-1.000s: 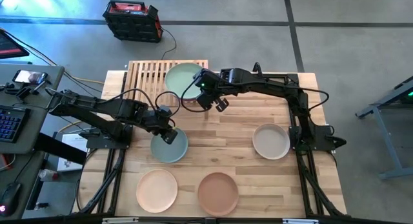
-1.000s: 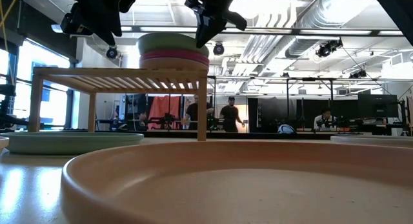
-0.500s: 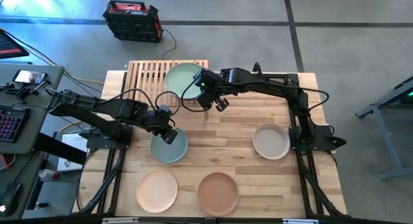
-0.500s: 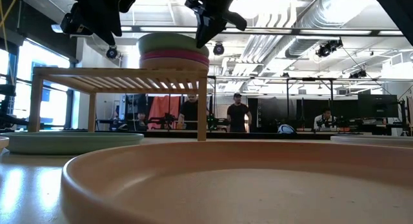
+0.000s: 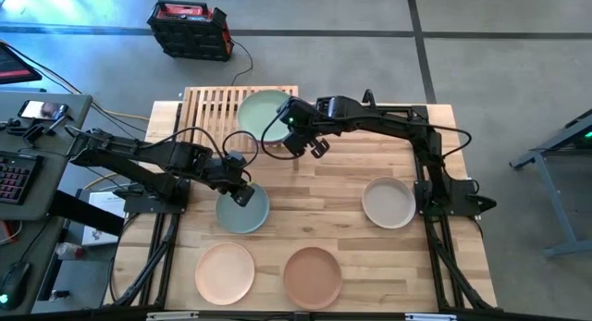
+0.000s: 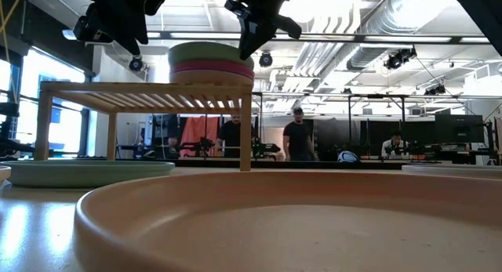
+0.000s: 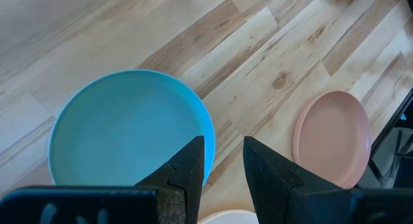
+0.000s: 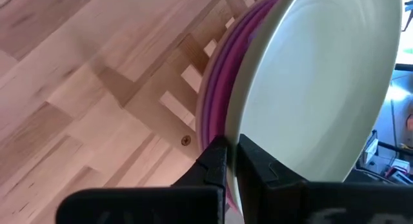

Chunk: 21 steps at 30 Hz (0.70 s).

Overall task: Place and stack plates onto a shelf
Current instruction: Stack the green plate on top of the pink plate on the shelf

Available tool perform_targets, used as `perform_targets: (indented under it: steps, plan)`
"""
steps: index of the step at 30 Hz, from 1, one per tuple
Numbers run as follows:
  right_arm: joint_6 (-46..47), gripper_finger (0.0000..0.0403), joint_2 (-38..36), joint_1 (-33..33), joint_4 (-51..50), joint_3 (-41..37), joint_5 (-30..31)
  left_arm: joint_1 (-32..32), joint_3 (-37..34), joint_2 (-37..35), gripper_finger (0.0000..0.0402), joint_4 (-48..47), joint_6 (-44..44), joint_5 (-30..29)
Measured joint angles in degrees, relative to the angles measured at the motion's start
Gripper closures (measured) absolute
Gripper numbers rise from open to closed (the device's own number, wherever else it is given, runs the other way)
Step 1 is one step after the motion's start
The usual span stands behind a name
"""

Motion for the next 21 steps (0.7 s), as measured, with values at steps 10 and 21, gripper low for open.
perform_targets:
  steps: [10,21]
  plan:
    - [-0.01,0.0402,0.0,-0.25,0.7,0.0,-1.09,0.0,0.0,0.0,0.0305,0.02,0.0,-0.02]
    - [0.09,0.0402,0.0,-0.32,0.48,0.0,-0.24,0.02,0.0,0.02,0.0305,0.02,-0.01,-0.02]
